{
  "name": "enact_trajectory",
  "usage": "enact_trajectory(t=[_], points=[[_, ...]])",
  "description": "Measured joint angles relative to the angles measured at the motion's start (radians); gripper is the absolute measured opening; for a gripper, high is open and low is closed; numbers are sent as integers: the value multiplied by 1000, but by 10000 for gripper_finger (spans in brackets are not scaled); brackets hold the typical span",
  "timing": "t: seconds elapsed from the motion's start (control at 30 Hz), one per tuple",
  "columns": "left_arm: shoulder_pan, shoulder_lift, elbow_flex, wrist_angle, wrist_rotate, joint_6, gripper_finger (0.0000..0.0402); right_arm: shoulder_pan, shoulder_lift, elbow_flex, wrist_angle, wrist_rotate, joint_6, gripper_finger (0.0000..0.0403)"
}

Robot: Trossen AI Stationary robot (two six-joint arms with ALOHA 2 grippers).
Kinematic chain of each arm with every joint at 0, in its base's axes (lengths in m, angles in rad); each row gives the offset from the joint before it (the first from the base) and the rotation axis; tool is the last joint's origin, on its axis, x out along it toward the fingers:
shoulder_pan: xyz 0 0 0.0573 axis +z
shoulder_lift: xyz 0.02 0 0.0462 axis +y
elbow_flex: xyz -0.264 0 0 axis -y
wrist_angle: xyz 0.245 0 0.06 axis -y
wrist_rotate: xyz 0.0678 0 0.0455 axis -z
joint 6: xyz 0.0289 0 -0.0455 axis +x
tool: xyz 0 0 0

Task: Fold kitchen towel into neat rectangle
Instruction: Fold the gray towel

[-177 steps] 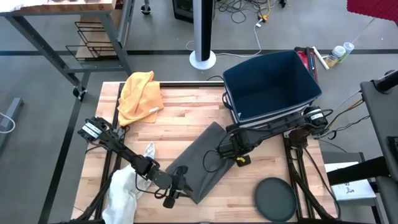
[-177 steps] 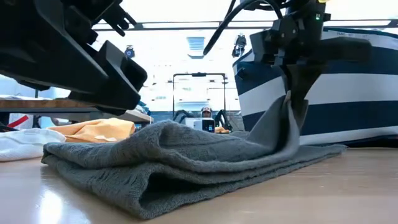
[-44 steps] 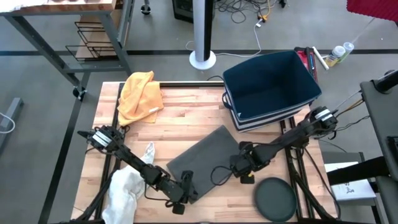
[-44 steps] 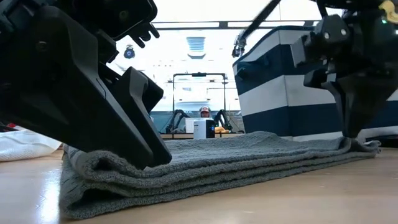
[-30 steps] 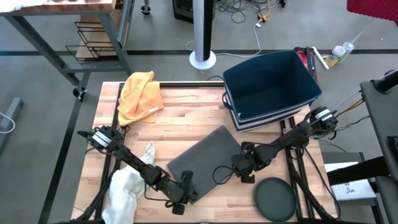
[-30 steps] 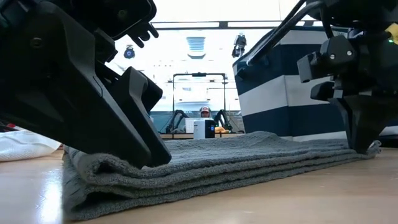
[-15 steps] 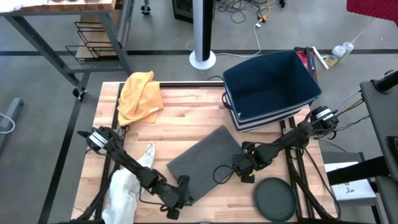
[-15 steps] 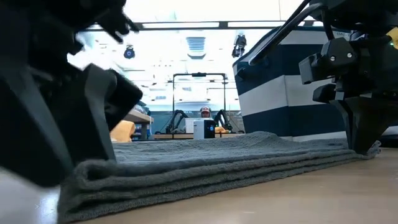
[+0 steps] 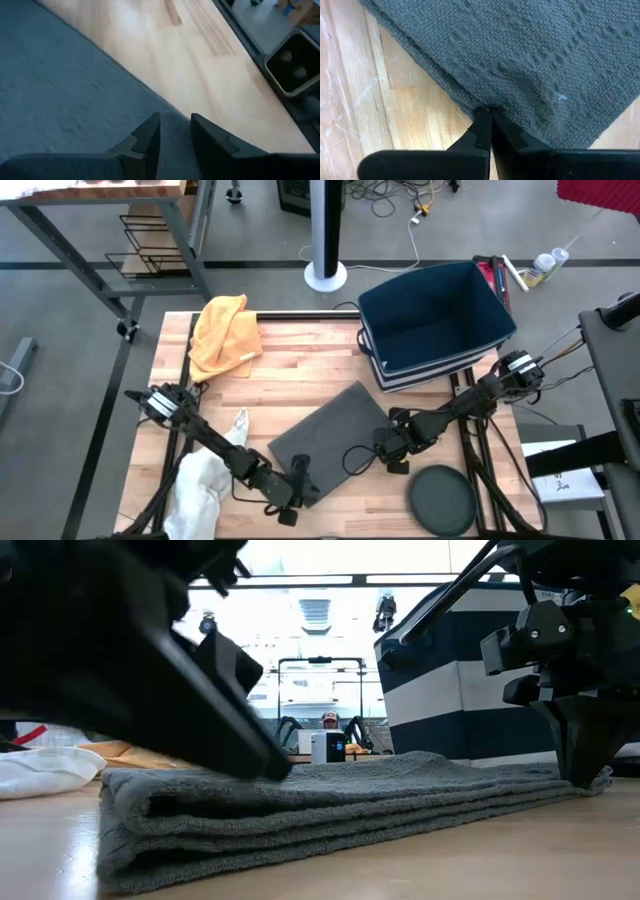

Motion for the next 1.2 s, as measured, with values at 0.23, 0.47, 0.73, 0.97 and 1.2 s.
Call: enact_trajectory(t=[0.23,0.47,0.73,0.97,1.2], points=[[-18,7,0,-64,42,-52,90,0,1,0,-2,0,-1,0],[-25,6,0,-68,39,-72,89,0,1,-1,-5,-2,-1,0],[-31,6,-1,-72,39,-88,91,0,1,-1,-13,-2,-1,0],[-34,6,-2,-71,39,-99,87,0,0,-1,-13,-1,-3,0],[-36,-12,-4,-84,43,-101,93,0,-2,-1,-13,-1,-3,0]])
